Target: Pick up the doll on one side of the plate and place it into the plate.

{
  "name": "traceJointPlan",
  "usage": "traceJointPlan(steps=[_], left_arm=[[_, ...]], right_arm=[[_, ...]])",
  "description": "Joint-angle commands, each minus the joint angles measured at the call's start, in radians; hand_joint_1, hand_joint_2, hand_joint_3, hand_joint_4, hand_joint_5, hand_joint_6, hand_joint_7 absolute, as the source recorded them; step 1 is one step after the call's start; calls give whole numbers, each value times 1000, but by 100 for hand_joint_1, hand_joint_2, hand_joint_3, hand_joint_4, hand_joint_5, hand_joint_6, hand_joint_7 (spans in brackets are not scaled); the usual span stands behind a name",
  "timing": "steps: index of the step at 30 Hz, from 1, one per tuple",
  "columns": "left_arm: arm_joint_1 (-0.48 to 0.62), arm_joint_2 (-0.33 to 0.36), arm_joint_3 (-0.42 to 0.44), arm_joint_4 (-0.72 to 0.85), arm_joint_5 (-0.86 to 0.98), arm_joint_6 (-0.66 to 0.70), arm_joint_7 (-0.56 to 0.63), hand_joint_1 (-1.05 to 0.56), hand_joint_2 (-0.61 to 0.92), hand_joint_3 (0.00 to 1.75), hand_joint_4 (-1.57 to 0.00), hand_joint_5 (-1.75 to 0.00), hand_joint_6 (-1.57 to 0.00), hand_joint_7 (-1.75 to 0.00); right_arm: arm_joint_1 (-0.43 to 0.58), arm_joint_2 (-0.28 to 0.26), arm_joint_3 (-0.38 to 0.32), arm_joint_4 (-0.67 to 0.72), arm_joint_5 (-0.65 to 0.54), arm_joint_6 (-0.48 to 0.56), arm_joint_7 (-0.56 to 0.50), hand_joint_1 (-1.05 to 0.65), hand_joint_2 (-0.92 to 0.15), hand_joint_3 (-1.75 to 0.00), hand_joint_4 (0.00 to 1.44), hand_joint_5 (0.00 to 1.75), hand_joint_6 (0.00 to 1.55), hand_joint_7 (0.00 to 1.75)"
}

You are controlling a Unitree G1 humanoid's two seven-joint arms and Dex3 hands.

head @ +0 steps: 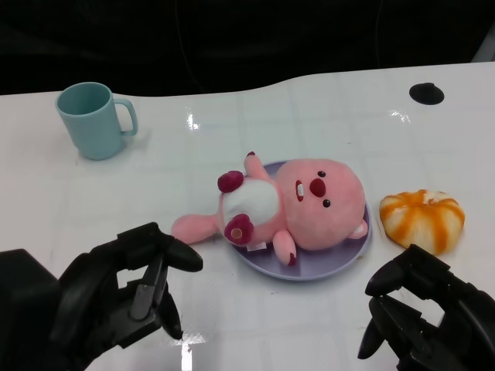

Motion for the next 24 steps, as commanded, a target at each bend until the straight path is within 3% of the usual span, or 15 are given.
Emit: traceJointPlan(steps=[1, 7, 17, 24], left_arm=[[11, 17, 7, -6, -17, 32, -7, -13, 55, 118, -81, -175, -74, -151], [12, 6, 22, 56, -74, 60, -26, -10, 57, 119, -79, -175, -71, -159], [-21, 21, 18, 194, -76, -12, -113, -8, 58, 120, -81, -175, -72, -161], [-17, 13, -3, 238, -68, -88, -145, -11, 50, 127, -84, -175, -76, -161]], right_arm=[[0, -10, -12, 4, -2, -13, 2, -37, -92, -59, 55, 175, 40, 166], [9, -9, -16, 13, -7, -24, 3, -35, -92, -59, 54, 175, 39, 165], [23, 7, -16, 60, -28, -101, 8, -35, -92, -60, 54, 175, 39, 168], [23, 15, -16, 88, -28, -135, 11, -36, -92, -62, 55, 175, 36, 173]])
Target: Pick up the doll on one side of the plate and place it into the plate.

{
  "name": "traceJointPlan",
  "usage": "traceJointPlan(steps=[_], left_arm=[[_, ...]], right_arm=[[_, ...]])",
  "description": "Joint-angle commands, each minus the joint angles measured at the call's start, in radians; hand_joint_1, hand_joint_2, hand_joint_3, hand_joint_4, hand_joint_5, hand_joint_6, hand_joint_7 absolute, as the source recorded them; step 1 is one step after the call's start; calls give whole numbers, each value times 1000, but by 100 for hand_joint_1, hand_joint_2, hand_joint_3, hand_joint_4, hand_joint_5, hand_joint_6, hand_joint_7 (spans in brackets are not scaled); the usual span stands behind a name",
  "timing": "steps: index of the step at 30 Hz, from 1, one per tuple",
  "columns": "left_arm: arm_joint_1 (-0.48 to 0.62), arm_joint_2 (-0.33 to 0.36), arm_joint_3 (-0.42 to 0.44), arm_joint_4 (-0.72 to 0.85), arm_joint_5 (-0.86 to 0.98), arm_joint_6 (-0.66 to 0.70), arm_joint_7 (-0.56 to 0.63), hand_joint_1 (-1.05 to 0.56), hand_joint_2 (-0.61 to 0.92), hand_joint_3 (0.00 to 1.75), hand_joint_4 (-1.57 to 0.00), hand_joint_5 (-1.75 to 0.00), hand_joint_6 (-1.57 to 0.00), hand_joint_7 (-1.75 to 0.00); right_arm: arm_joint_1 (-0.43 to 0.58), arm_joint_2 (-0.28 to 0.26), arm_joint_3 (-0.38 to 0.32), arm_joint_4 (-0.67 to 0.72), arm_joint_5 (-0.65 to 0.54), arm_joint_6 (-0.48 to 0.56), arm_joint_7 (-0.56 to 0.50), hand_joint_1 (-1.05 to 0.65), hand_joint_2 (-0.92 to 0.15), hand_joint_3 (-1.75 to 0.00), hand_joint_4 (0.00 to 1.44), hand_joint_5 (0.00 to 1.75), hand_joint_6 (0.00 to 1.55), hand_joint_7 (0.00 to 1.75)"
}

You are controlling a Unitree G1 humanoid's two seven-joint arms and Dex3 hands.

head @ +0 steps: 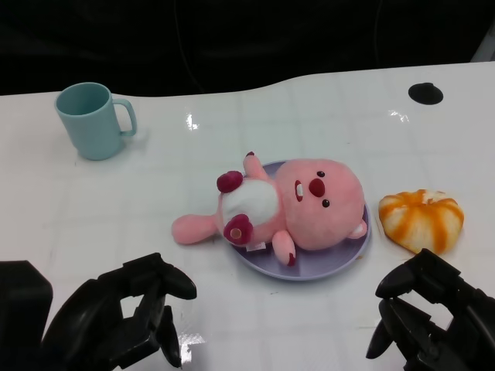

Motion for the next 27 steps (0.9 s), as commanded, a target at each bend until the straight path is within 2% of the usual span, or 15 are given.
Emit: traceJointPlan(steps=[1, 12, 27], left_arm=[[-4, 6, -1, 22, 4, -34, -21, -11, 48, 128, -84, -175, -75, -163], [-1, 10, -7, 44, 8, -81, -40, -12, 49, 131, -86, -175, -75, -163], [6, 21, -3, 26, 5, -73, -37, -12, 49, 131, -85, -175, -75, -162]], right_arm=[[1, 2, -5, 20, -11, -38, 4, -35, -92, -62, 56, 175, 36, 173], [3, 6, 4, 35, -15, -59, 7, -37, -91, -63, 57, 175, 36, 175], [1, -5, 18, 26, -45, -80, 13, -36, -90, -66, 57, 175, 37, 174]])
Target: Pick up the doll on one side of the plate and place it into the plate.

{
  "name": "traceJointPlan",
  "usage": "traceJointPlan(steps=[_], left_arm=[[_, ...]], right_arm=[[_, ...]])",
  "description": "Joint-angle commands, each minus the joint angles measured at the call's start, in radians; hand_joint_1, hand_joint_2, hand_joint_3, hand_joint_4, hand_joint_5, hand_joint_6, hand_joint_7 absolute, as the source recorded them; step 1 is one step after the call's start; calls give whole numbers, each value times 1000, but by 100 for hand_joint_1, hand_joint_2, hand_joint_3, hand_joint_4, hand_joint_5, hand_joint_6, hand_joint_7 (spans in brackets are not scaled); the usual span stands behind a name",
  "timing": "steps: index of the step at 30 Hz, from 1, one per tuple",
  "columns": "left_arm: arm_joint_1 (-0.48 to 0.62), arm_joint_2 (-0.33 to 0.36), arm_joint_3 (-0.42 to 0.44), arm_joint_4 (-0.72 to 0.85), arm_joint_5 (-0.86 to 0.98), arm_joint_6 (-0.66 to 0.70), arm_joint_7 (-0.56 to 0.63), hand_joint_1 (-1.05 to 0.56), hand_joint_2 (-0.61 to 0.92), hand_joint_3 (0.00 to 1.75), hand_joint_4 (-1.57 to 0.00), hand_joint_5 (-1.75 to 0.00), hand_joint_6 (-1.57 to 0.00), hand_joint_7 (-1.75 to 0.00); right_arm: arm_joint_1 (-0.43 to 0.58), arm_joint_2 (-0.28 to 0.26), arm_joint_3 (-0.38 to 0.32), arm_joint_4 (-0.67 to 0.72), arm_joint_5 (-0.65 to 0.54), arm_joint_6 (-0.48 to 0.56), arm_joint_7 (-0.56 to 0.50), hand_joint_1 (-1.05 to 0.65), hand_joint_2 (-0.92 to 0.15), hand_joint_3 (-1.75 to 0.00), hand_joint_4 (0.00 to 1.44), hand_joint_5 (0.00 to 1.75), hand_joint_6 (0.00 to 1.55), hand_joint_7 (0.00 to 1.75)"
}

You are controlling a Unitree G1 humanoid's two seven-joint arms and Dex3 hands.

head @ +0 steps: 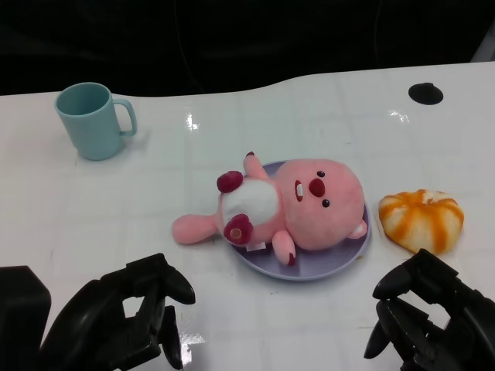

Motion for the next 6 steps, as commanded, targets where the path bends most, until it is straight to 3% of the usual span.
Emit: traceJointPlan(steps=[1, 6], left_arm=[[7, 14, 7, -12, 4, -4, -3, -13, 49, 131, -85, -175, -75, -162], [10, 15, 9, -8, 8, -11, -2, -13, 49, 130, -85, -175, -75, -163]], right_arm=[[0, -11, -3, -9, -10, -17, 5, -36, -90, -66, 58, 175, 37, 174], [-7, -15, -4, -15, -11, -6, 3, -37, -89, -66, 57, 175, 38, 173]])
